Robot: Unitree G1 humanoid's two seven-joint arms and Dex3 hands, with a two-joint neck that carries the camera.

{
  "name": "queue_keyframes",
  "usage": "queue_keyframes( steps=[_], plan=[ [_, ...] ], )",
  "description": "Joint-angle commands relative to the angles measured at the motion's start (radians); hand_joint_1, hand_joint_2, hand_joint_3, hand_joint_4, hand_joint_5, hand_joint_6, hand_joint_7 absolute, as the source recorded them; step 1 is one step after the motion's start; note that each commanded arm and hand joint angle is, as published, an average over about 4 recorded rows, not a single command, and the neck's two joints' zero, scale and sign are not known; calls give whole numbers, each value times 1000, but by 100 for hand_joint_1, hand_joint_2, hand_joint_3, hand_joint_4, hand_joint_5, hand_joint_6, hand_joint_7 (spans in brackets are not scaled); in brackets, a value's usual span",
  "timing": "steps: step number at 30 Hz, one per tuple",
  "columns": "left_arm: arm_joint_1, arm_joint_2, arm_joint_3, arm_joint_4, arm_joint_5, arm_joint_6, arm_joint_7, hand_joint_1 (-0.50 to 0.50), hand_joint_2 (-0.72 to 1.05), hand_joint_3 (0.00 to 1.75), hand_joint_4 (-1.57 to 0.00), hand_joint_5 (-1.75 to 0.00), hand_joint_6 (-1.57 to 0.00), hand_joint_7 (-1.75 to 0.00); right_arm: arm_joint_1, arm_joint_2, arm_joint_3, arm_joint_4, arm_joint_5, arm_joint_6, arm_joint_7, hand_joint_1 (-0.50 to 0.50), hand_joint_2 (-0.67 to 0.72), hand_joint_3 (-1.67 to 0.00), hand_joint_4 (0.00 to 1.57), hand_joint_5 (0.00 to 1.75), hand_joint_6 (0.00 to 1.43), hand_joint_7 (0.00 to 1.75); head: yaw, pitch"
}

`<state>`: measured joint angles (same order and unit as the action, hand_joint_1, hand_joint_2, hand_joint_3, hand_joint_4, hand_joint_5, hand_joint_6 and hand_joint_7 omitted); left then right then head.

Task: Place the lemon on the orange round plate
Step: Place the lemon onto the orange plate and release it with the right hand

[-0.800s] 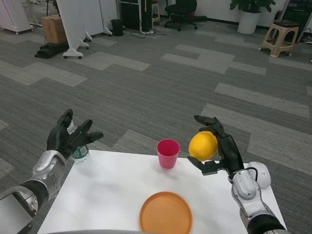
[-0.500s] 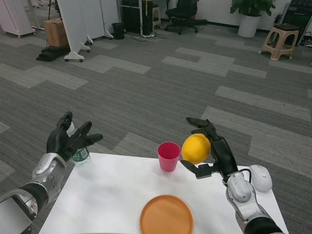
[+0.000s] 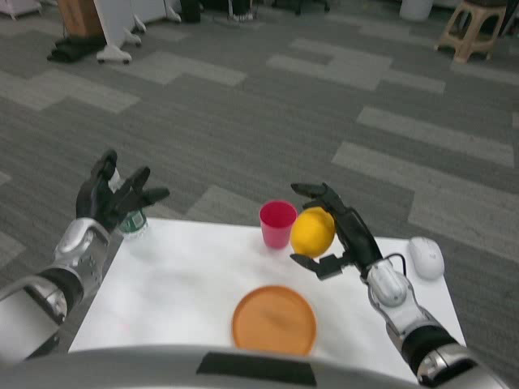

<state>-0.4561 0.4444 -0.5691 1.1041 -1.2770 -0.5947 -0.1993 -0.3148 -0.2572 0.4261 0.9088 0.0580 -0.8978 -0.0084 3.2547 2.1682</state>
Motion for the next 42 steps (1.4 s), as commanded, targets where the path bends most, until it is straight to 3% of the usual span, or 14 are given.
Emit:
queue_keyframes(
  steps=[1,5,15,23,27,35,42],
  plan=[
    [-13,16,-10,6,1,-4,0,50,78,9,-30,0,-5,0,-6,-34,61,25,31,3,7,-8,-60,-103,0,145,9,56,-9,-44],
    [-17,20,-17,10,1,-3,0,50,78,9,-30,0,-5,0,-6,-56,101,32,48,4,18,-8,-60,-111,1,145,9,56,-19,-83],
    [-26,24,-38,13,-1,3,1,50,78,9,-34,0,-5,0,-40,-91,244,45,85,18,55,-7,-60,-111,1,145,9,56,-15,-130],
    [-42,32,-71,26,-13,9,1,50,78,7,-34,0,-5,0,-126,-110,446,83,134,33,65,-8,-62,-111,3,145,9,56,-10,-159],
    [-65,37,-107,36,-28,14,1,50,78,9,-34,0,-5,0,-166,-116,540,98,146,52,77,-8,-64,-115,3,145,9,56,-6,-170],
    [-86,44,-149,43,-45,18,1,50,78,9,-34,0,-5,0,-192,-117,612,104,156,78,91,-8,-60,-119,3,145,9,63,10,-192],
    [-85,45,-162,62,-50,24,2,50,78,9,-34,0,-5,0,-221,-116,699,126,169,95,91,-8,-60,-119,9,145,9,58,16,-209]
  ],
)
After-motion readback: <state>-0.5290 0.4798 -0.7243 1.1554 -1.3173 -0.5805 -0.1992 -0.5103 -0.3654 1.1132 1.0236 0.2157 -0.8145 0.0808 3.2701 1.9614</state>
